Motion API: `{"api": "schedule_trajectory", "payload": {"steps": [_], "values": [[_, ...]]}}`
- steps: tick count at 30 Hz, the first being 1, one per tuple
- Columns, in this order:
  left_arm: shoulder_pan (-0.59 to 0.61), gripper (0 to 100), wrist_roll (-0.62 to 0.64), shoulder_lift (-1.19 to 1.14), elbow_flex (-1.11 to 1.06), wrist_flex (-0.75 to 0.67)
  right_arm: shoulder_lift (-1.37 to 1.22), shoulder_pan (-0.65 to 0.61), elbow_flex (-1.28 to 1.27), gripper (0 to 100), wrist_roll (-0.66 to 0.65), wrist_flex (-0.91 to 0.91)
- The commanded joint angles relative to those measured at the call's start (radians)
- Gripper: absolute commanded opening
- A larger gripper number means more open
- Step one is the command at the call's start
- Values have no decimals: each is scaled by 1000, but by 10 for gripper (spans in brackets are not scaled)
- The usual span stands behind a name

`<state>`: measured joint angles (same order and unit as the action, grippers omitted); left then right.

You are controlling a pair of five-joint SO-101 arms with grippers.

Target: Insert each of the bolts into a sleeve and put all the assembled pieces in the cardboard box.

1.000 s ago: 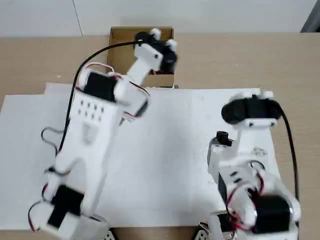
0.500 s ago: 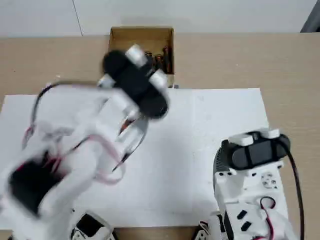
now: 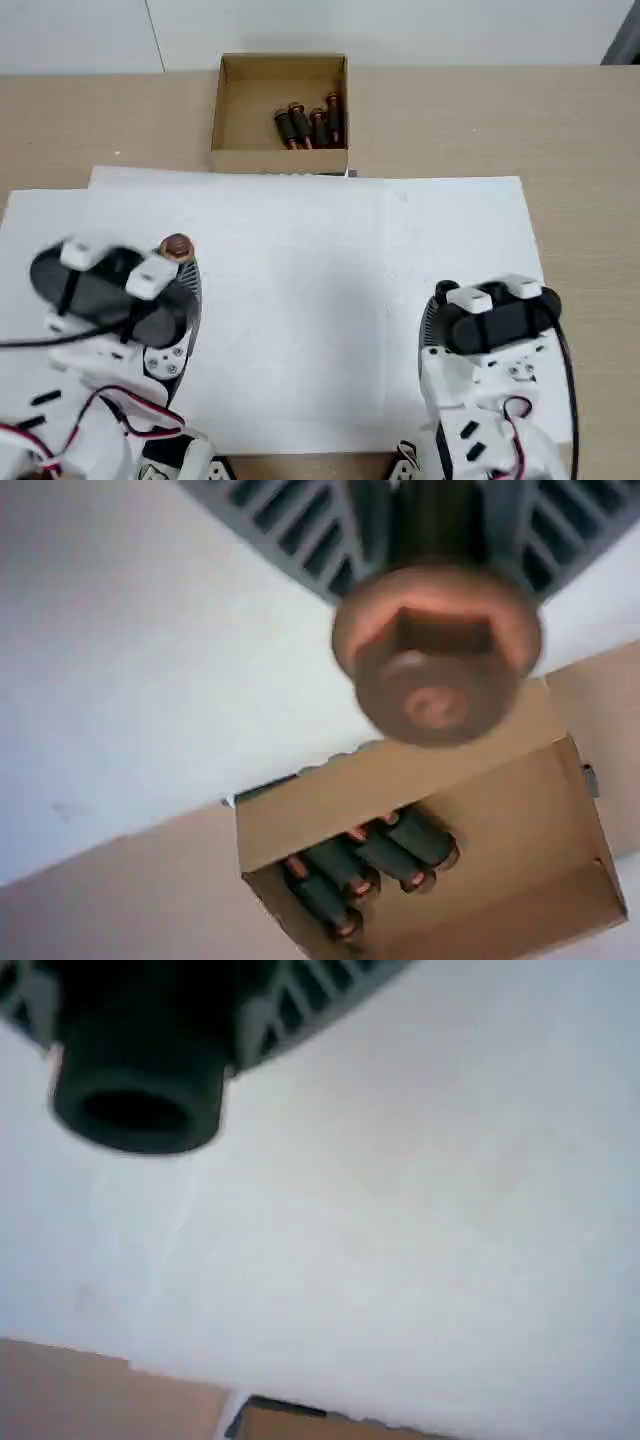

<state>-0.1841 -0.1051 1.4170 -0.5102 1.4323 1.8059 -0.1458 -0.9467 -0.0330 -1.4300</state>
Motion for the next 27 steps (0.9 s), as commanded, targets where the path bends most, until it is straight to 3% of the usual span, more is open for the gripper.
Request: {"api": "schedule_trajectory", "payload": {"steps": [1, 9, 15, 21, 27], "values": [[35, 6, 75, 155, -153, -107, 7, 5, -52, 2, 0, 84], [37, 6, 181, 410, -397, -178, 7, -10, -199, 2, 35, 209], [31, 6, 390, 397, -449, -252, 7, -179, -256, 2, 35, 236], [28, 6, 555, 399, -587, -344, 8, -271, -368, 2, 28, 394], [26, 6, 577, 399, -737, -499, 8, -371, -474, 2, 28, 501]]}}
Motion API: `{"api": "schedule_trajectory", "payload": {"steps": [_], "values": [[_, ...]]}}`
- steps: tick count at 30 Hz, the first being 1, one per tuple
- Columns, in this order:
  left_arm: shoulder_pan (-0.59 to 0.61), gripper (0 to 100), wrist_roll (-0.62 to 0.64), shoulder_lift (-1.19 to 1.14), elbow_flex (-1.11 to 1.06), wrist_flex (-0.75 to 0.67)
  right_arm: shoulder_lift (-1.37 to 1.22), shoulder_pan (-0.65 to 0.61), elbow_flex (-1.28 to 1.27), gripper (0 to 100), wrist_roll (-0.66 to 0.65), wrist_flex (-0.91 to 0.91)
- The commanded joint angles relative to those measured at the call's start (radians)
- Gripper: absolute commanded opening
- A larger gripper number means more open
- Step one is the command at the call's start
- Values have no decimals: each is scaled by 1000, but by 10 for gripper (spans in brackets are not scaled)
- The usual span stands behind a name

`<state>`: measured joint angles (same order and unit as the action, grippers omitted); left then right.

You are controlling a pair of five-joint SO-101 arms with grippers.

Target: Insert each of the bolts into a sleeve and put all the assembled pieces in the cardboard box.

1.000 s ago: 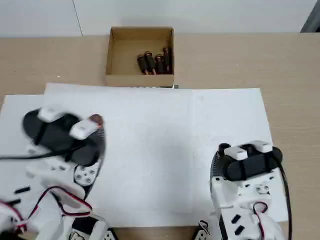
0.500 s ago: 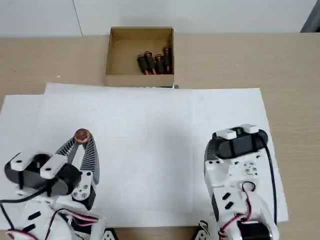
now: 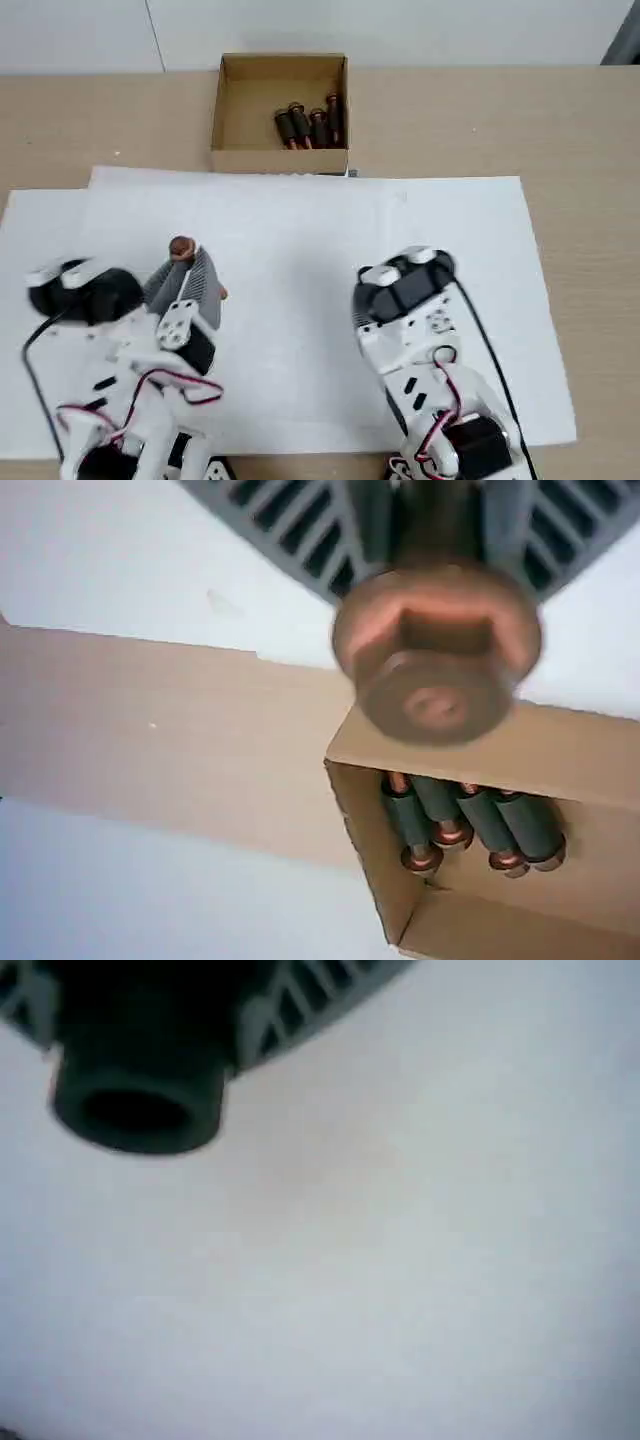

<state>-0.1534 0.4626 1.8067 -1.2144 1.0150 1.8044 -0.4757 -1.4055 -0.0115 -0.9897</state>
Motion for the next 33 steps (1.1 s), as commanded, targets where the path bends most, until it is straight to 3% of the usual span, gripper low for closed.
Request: {"api": "schedule_trajectory", "payload": {"steps": [1, 10, 22, 33], "values": [[-14, 6, 9, 9, -54, -104, 10, -61, -32, 2, 6, 77], [-259, 6, 11, 9, -202, -239, 10, -236, -143, 2, 5, 188], [-189, 7, 207, 9, -308, -319, 10, -262, -166, 3, -2, 188], [-163, 7, 282, 9, -309, -407, 8, -272, -169, 3, -61, 248]]}}
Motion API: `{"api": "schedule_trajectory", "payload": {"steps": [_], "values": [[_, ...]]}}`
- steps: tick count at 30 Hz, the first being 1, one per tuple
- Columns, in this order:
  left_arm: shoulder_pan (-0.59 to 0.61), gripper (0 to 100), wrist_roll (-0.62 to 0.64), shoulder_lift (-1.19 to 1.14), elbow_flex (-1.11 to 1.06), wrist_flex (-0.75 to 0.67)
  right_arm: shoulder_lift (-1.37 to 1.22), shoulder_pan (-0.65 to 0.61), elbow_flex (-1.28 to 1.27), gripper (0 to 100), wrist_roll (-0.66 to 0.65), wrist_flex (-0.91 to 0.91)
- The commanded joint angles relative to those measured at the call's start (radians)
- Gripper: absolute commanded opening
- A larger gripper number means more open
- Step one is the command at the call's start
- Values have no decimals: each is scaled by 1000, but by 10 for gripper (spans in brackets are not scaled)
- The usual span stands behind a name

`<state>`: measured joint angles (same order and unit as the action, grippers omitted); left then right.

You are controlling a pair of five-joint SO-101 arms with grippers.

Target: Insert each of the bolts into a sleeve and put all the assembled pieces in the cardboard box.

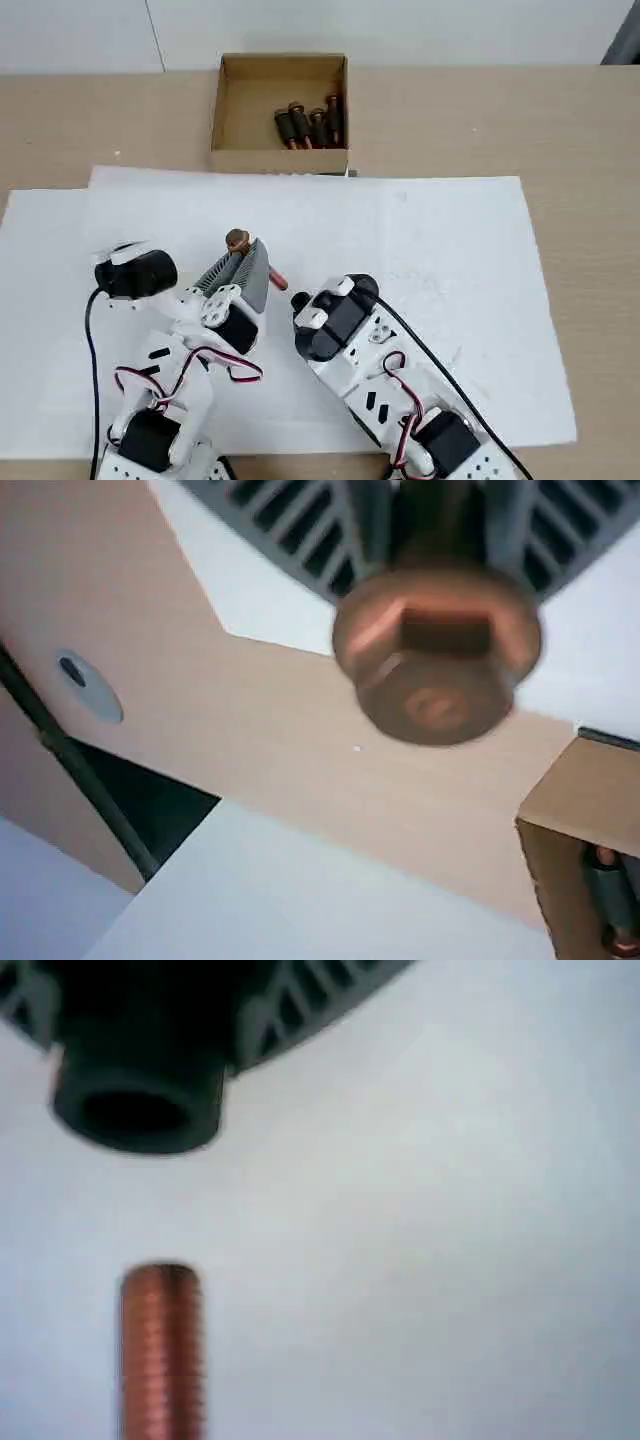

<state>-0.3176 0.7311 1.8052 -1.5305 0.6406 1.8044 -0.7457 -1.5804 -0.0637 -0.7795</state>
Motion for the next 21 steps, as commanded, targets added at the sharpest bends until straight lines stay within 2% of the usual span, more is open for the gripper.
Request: {"api": "schedule_trajectory", "payload": {"steps": [1, 5, 11, 21], "values": [[2, 7, 14, 11, 7, -32, 8, -2, 6, 3, -12, 38], [2, 7, 14, 11, 5, -32, 8, -2, 6, 3, -48, 39], [-60, 7, 17, 11, 7, -32, 8, -2, -3, 3, -51, 39], [-68, 7, 17, 11, 4, -32, 8, 1, -3, 3, -52, 91]]}}
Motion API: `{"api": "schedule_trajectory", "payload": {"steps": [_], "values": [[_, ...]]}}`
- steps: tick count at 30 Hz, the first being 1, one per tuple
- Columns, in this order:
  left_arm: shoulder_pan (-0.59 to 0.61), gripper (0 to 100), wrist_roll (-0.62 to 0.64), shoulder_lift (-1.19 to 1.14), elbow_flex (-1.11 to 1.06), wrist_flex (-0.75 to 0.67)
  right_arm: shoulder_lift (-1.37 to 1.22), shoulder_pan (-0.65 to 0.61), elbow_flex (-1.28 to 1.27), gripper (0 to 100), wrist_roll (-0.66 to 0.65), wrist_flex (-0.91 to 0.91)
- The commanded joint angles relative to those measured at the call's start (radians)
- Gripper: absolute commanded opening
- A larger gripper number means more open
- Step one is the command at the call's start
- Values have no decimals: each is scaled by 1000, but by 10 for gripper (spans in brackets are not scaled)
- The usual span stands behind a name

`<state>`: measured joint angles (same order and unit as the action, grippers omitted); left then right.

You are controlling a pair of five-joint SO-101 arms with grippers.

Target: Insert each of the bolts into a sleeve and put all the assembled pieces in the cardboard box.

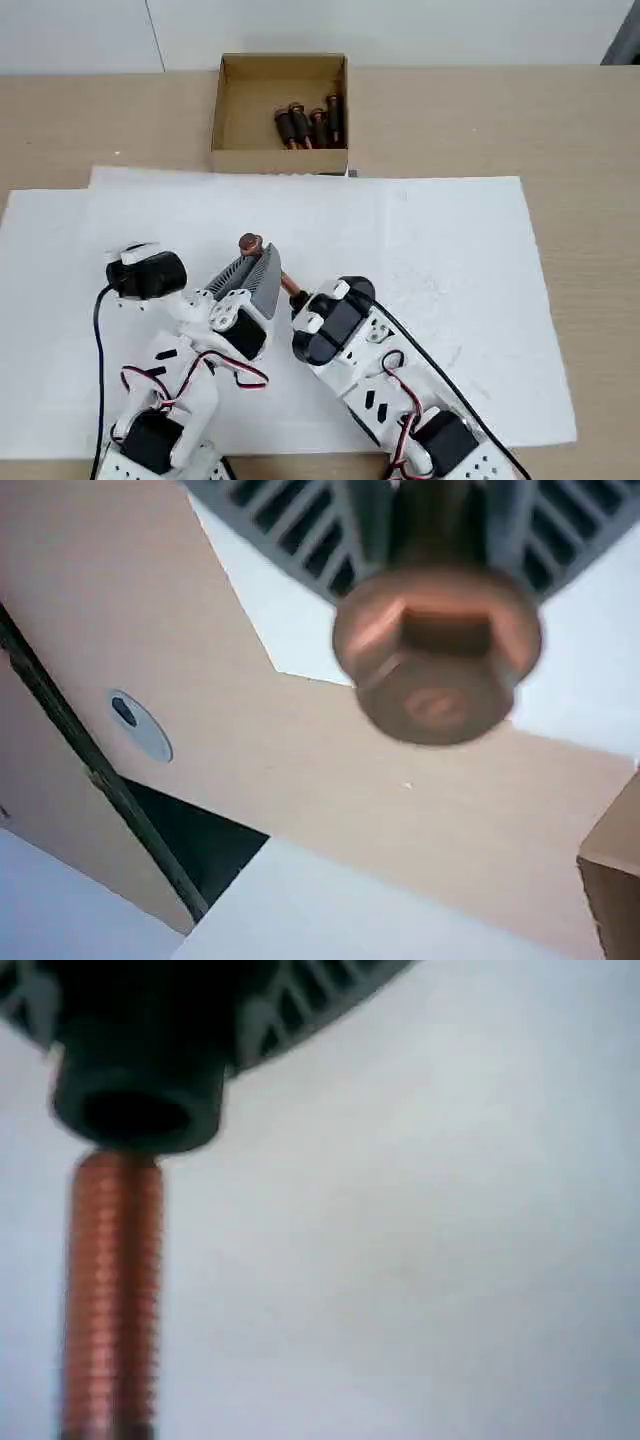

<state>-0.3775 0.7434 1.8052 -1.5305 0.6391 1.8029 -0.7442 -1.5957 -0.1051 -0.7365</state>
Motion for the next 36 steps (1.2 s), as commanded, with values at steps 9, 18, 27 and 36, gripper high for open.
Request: {"api": "schedule_trajectory", "payload": {"steps": [9, 18, 27, 36], "values": [[-37, 7, 5, 8, 1, -9, 10, -2, 11, 3, -58, 61], [-170, 7, -60, 9, -4, 169, 10, -2, 9, 3, -60, 61], [-172, 7, -97, 9, -27, 269, 10, 1, 8, 3, -60, 61], [-172, 170, -135, 9, -42, 269, 10, 1, 6, 3, -60, 61]]}}
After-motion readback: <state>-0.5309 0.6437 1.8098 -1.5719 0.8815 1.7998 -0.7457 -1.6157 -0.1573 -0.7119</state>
